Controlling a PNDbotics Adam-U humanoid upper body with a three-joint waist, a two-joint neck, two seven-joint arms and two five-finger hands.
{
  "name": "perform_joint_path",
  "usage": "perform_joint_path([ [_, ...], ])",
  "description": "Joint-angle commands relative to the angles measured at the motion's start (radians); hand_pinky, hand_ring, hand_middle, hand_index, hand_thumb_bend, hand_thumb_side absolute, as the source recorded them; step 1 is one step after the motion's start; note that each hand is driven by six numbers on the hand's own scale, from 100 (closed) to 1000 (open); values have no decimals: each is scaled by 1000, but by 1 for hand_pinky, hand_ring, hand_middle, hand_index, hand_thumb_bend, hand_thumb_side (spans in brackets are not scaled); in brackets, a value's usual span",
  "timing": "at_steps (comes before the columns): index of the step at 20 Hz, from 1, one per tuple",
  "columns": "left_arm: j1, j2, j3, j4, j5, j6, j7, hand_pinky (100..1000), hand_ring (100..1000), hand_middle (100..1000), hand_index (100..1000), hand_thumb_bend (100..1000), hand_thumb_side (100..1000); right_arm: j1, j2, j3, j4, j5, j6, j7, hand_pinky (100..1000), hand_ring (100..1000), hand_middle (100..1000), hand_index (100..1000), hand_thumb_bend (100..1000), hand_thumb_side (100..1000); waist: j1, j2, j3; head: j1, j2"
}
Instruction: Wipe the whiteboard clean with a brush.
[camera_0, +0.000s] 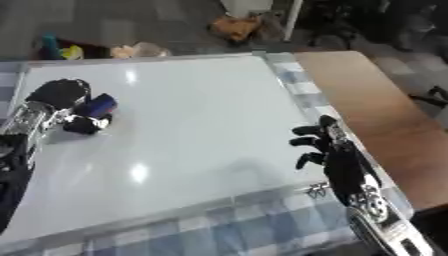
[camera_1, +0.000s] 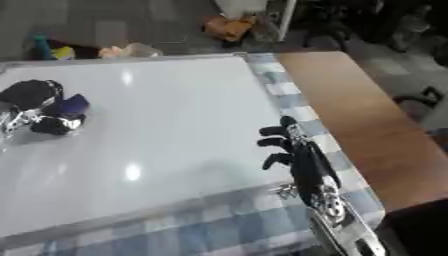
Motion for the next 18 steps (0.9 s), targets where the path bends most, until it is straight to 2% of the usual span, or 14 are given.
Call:
perform_joint_path([
  [1, 16, -13, -13, 22, 5, -24, -17, 656, 683, 612, 249, 1000, 637, -9, -6, -4, -15, 5, 1, 2, 378, 686, 699, 657, 100, 1000, -2, -6, -1, 0, 1],
  [7, 41, -48, -36, -6, 75, -61, -56, 631, 641, 577, 265, 989, 640, -10, -5, -5, -16, 4, 1, 3, 378, 685, 700, 657, 100, 1000, -3, -6, -1, 0, 1],
  [12, 63, -71, -78, -52, 134, -81, -92, 620, 628, 564, 273, 964, 641, -11, -4, -5, -15, 5, 1, 4, 378, 685, 700, 657, 100, 1000, -3, -6, -1, 0, 1],
  [13, 66, -75, -88, -62, 140, -85, -98, 620, 628, 565, 273, 1000, 659, -10, -4, -5, -15, 5, 1, 4, 378, 686, 700, 657, 100, 1000, -3, -6, -1, 1, 0],
  [14, 69, -80, -98, -74, 144, -90, -103, 620, 628, 565, 273, 958, 641, -10, -4, -6, -15, 5, 2, 3, 378, 686, 700, 657, 100, 1000, -3, -6, -1, 1, 0],
  [18, 79, -89, -128, -111, 151, -101, -114, 620, 629, 565, 273, 953, 643, -10, -4, -6, -15, 5, 2, 3, 378, 685, 700, 657, 100, 1000, -3, -7, -1, 1, 0],
])
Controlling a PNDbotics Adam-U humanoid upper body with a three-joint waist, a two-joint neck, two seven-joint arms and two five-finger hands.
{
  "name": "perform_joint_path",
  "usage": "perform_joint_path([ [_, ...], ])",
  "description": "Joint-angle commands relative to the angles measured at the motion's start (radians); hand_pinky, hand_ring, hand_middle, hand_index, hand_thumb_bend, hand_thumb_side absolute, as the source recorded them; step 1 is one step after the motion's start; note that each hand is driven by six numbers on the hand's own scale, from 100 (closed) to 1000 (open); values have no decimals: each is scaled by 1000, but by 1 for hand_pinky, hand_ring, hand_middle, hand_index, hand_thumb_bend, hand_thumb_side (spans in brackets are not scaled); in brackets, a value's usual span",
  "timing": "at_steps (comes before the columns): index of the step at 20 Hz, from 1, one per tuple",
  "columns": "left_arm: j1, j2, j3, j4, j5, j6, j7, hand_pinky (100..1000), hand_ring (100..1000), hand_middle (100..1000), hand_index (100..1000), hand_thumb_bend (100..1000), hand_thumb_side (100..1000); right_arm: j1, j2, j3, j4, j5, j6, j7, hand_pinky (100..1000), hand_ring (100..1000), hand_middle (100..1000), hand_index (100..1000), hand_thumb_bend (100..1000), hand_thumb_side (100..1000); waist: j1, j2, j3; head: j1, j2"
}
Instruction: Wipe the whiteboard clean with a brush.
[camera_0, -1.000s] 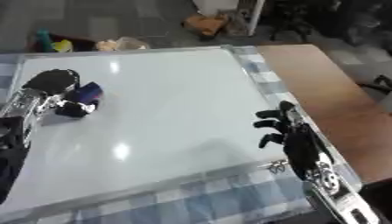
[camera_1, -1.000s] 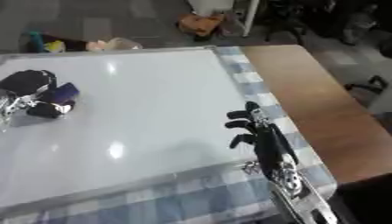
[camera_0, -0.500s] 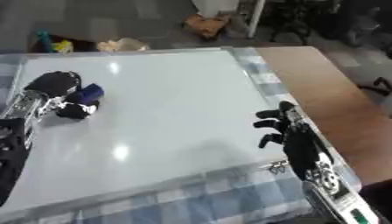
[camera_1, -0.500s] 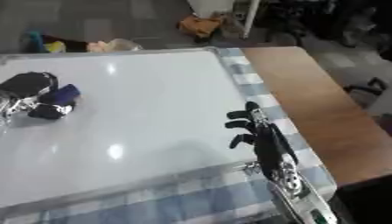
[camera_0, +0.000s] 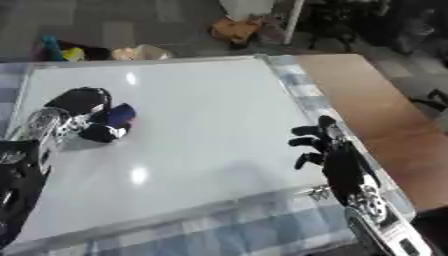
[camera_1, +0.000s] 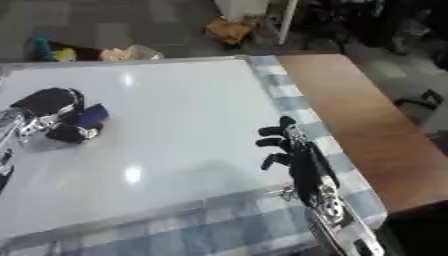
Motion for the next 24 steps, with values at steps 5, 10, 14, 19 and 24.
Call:
perform_joint_path([
  [5, 43, -60, -99, -62, 34, -54, -39, 620, 628, 564, 274, 938, 647, -12, -11, -5, -14, 5, 0, 3, 378, 686, 700, 657, 100, 1000, 2, -3, -3, 4, -1],
  [10, 50, -61, -129, -93, 48, -67, -60, 619, 632, 567, 273, 948, 637, -12, -11, -5, -14, 7, 1, 5, 378, 686, 701, 657, 100, 1000, 2, -4, -4, 5, -2],
  [14, 53, -48, -110, -77, 28, -36, -55, 619, 636, 571, 270, 951, 632, -11, -12, -6, -14, 7, 2, 4, 378, 686, 701, 657, 100, 1000, 3, -5, -3, 4, -2],
  [19, 52, -24, -60, -28, -29, 22, -14, 618, 643, 577, 265, 955, 630, -11, -12, -7, -13, 8, 1, 4, 378, 686, 701, 658, 100, 1000, 5, -6, 1, 0, -2],
  [24, 53, 7, -10, 25, -88, 79, 32, 618, 649, 581, 261, 958, 629, -9, -13, -9, -11, 10, 0, 2, 378, 686, 701, 658, 100, 1000, 8, -6, 6, -4, -2],
])
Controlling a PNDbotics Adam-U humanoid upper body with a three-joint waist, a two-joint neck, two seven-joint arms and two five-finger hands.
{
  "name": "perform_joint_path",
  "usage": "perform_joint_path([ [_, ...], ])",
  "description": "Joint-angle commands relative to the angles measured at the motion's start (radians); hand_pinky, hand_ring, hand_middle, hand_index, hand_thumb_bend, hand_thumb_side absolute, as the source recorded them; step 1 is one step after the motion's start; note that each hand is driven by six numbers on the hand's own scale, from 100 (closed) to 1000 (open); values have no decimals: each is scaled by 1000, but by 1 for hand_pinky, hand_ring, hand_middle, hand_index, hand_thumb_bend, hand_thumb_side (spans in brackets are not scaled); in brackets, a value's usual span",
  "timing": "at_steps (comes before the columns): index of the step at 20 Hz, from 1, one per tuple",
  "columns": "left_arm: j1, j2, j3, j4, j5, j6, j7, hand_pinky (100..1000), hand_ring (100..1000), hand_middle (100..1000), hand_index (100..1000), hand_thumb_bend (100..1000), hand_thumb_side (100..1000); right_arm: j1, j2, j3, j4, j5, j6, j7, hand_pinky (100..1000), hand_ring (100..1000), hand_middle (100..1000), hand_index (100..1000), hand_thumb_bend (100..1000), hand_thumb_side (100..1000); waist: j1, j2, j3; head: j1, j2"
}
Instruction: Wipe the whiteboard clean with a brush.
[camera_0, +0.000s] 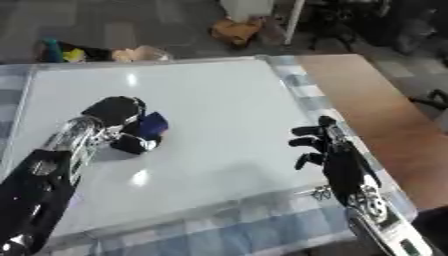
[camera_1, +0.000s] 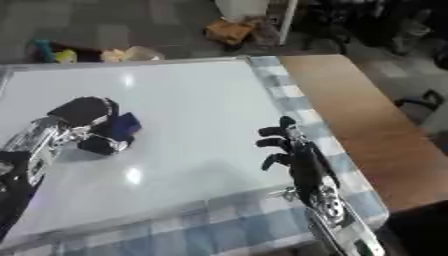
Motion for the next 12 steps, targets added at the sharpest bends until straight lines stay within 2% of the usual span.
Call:
perform_joint_path([
  [1, 15, 56, 29, 85, -60, 41, 14, 618, 650, 582, 260, 958, 629, -9, -13, -9, -11, 6, -1, 0, 378, 686, 701, 658, 100, 1000, 2, -1, 6, -4, -2],
  [7, 15, 95, 79, 134, -99, 95, 52, 617, 654, 585, 258, 958, 628, -7, -14, -10, -9, 7, -3, -1, 379, 686, 702, 658, 100, 1000, 4, -3, 12, -6, -2],
  [12, 15, 99, 87, 146, -106, 101, 66, 617, 654, 585, 258, 958, 628, -7, -14, -10, -9, 8, -3, -1, 379, 686, 702, 658, 100, 1000, 5, -3, 13, -6, -2],
])
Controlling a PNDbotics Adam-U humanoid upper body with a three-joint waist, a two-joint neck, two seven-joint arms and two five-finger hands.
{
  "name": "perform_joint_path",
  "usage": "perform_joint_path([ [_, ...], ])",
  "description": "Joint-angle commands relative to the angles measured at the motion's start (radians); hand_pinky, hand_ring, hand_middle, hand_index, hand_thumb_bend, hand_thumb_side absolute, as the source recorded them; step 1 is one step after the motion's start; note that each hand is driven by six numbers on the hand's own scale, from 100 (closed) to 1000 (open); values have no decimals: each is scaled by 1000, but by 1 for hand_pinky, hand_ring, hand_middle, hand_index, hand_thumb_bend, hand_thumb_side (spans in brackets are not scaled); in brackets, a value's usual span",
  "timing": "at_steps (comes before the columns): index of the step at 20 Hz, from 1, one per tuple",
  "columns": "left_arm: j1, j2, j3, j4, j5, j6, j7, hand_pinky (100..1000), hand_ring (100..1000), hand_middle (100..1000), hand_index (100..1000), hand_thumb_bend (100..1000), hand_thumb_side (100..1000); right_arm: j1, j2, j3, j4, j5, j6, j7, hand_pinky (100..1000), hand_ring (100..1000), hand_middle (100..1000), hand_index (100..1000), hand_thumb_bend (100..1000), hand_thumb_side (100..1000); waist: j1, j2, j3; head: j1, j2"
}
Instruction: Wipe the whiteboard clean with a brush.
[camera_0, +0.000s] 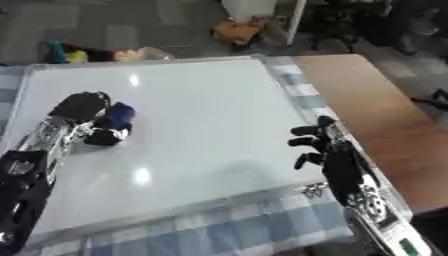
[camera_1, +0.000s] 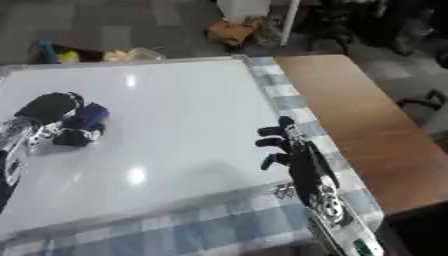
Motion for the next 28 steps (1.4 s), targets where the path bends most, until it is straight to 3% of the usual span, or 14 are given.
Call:
perform_joint_path([
  [1, 27, 50, 6, 80, -39, 13, -5, 617, 656, 587, 256, 960, 628, -5, -15, -13, -8, 7, -3, -3, 379, 687, 702, 658, 100, 1000, 2, -2, 11, -12, 0],
  [6, 38, 124, 74, 110, -40, 75, 25, 615, 655, 586, 254, 955, 630, -4, -16, -13, -7, 8, -5, -3, 379, 687, 702, 658, 100, 1000, 4, -4, 16, -13, -2],
  [13, 42, 145, 89, 122, -10, 149, 31, 615, 652, 583, 256, 949, 633, -4, -17, -13, -7, 8, -5, -3, 379, 687, 703, 658, 100, 1000, 6, -4, 17, -12, -3],
  [23, 35, 101, 61, 105, 31, 113, 6, 618, 647, 578, 262, 938, 636, -5, -16, -12, -7, 8, -4, -1, 379, 687, 703, 658, 100, 1000, 4, -5, 10, -10, -2],
  [26, 26, 71, 27, 72, 50, 82, -9, 619, 644, 575, 264, 933, 640, -5, -15, -11, -8, 7, -3, 0, 379, 687, 703, 658, 100, 1000, 2, -5, 6, -7, -2],
  [27, 24, 64, 16, 58, 57, 68, -15, 619, 642, 574, 265, 965, 683, -5, -15, -10, -8, 7, -3, 0, 379, 687, 703, 658, 100, 1000, 1, -5, 5, -6, -1],
  [28, 21, 60, 3, 43, 63, 54, -21, 619, 640, 572, 266, 928, 643, -5, -15, -10, -8, 7, -3, 1, 379, 687, 703, 658, 100, 1000, 1, -6, 4, -5, -1],
])
